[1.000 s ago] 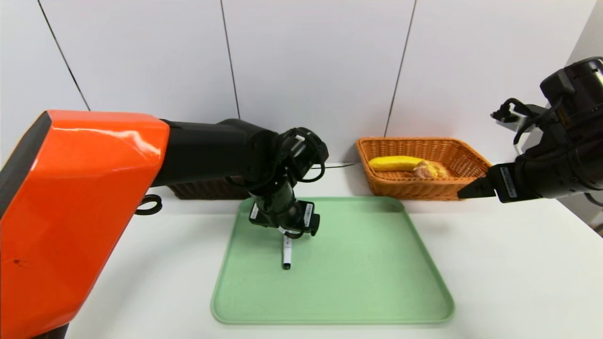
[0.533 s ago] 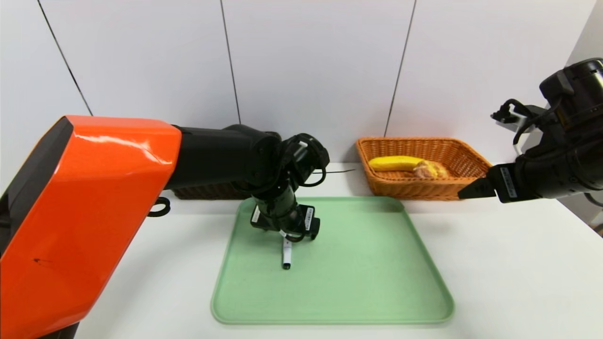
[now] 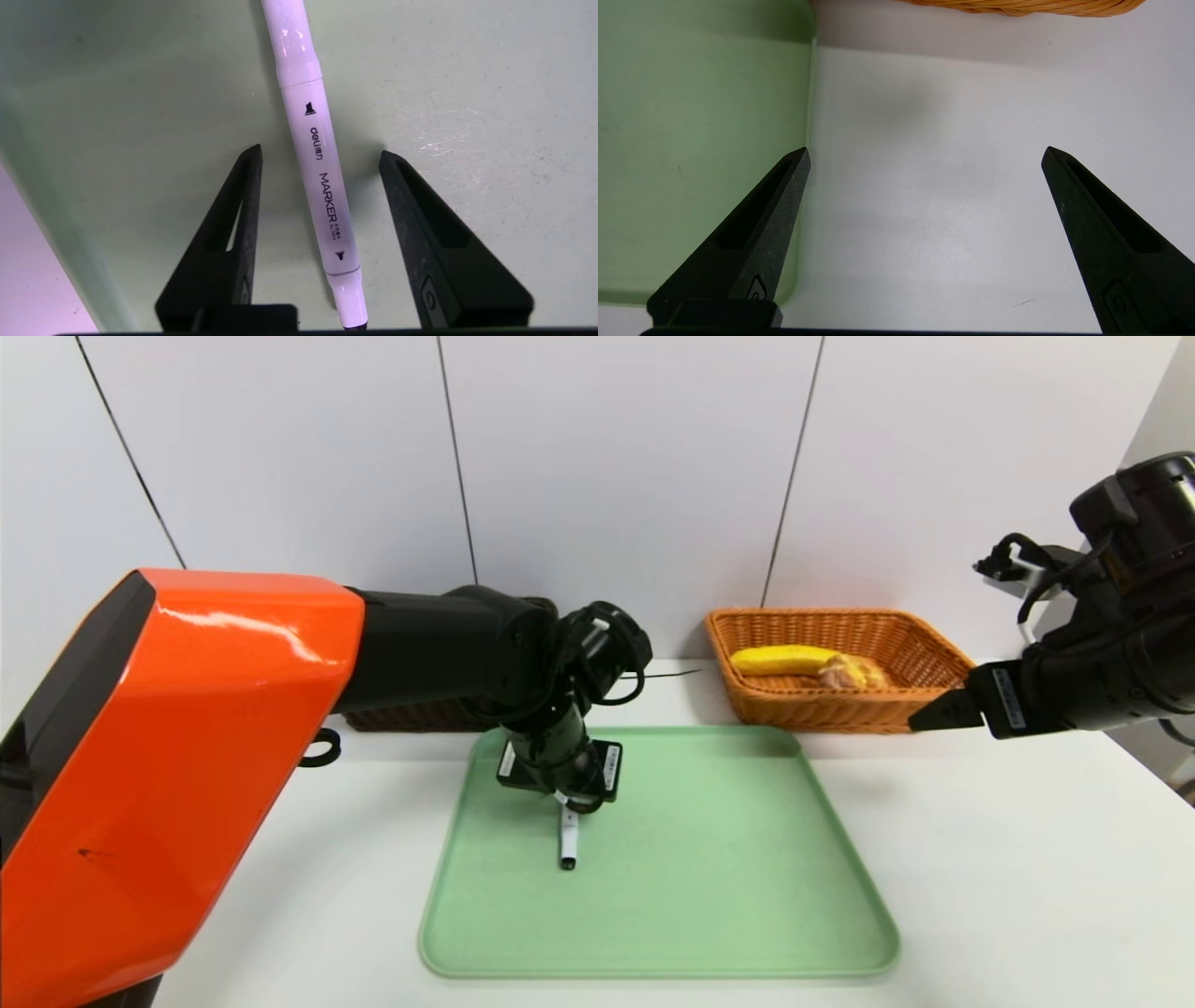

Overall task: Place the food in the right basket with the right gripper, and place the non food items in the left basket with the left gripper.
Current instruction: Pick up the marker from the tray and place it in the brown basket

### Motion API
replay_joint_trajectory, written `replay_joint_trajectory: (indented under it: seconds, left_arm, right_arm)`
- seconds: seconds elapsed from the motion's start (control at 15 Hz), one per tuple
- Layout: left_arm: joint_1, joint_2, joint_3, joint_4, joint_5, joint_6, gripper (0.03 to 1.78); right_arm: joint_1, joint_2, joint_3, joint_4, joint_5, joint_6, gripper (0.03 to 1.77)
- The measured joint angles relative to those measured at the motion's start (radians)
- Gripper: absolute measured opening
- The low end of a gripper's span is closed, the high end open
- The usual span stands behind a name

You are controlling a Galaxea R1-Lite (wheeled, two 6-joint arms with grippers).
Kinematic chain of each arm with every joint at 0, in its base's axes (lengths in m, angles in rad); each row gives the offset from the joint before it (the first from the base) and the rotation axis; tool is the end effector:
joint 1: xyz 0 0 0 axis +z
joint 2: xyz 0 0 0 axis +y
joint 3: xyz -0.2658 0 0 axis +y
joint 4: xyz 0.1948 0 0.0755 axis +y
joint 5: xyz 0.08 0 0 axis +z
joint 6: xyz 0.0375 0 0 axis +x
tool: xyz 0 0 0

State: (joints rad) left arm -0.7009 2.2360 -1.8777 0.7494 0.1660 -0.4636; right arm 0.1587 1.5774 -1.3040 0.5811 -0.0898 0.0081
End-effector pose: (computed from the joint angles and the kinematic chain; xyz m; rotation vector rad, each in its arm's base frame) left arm 0.3290 -0.2695 0.1069 0.0560 1.0877 -0.2299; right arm 0.2837 0.0420 0.1974 -0.0983 0.8483 0.0612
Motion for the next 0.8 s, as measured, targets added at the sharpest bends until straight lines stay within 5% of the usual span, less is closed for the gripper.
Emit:
replay_joint_trajectory:
  seconds: [0.13, 0.2, 0.8]
  left_arm:
    - [0.0, 0.001, 0.0, 0.002, 0.0, 0.0, 0.65]
    - [0.0, 0.001, 0.0, 0.004, -0.002, -0.003, 0.16]
    - [-0.049, -0.133, -0.083, -0.039, -0.066, 0.013, 0.17]
  right_arm:
    - [0.0, -0.002, 0.0, 0.0, -0.001, 0.0, 1.71]
    - [0.0, -0.003, 0.002, 0.0, 0.0, 0.0, 1.71]
    - [0.001, -0.017, 0.014, -0.001, 0.001, 0.0, 1.71]
